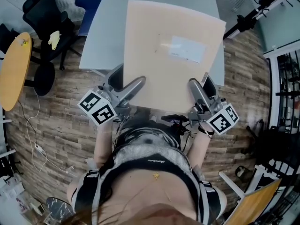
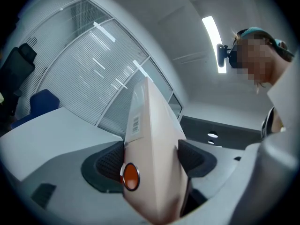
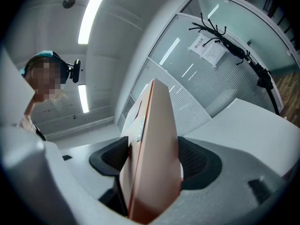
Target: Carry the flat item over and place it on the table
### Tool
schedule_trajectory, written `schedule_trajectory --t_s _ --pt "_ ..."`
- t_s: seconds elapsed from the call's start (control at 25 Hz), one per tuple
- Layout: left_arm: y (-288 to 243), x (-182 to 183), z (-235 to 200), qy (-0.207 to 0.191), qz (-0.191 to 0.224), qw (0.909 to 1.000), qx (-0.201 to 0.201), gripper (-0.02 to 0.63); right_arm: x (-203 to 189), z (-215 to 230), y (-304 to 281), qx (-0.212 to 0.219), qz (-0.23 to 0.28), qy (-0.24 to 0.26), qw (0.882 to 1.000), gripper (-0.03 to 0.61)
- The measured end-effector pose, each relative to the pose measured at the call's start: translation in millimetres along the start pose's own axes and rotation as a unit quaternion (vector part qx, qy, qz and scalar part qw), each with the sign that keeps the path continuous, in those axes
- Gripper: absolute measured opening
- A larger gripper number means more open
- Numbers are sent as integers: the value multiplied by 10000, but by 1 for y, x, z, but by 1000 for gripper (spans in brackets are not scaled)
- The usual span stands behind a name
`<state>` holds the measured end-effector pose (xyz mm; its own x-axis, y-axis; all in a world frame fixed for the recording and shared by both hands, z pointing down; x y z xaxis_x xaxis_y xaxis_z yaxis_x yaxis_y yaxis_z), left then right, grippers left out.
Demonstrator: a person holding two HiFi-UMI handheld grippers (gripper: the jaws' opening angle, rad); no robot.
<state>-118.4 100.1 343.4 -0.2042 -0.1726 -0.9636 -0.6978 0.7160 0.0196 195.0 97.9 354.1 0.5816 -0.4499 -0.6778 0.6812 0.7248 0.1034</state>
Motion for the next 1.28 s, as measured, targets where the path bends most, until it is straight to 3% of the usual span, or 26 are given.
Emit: schedule_trajectory --t_s 0.8,1.28 --pt "-34 7 -67 123 -19 9999 35 357 15 33 -69 -49 -108 -17 9999 313" --pt "-80 16 -114 113 -204 9990 -378 356 29 58 -100 -289 182 -67 9994 314"
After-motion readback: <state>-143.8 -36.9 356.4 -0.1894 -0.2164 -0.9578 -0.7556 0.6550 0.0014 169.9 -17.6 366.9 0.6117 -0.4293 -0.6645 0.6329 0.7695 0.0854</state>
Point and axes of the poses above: the fingertips, and each gripper's own axes: y backward along the fingers, z to its right, x out of its top, the point moved 9 cm from there along y, backward along the fingers, and after that the axes turned 12 degrees about -y, right-handed, at the moved point
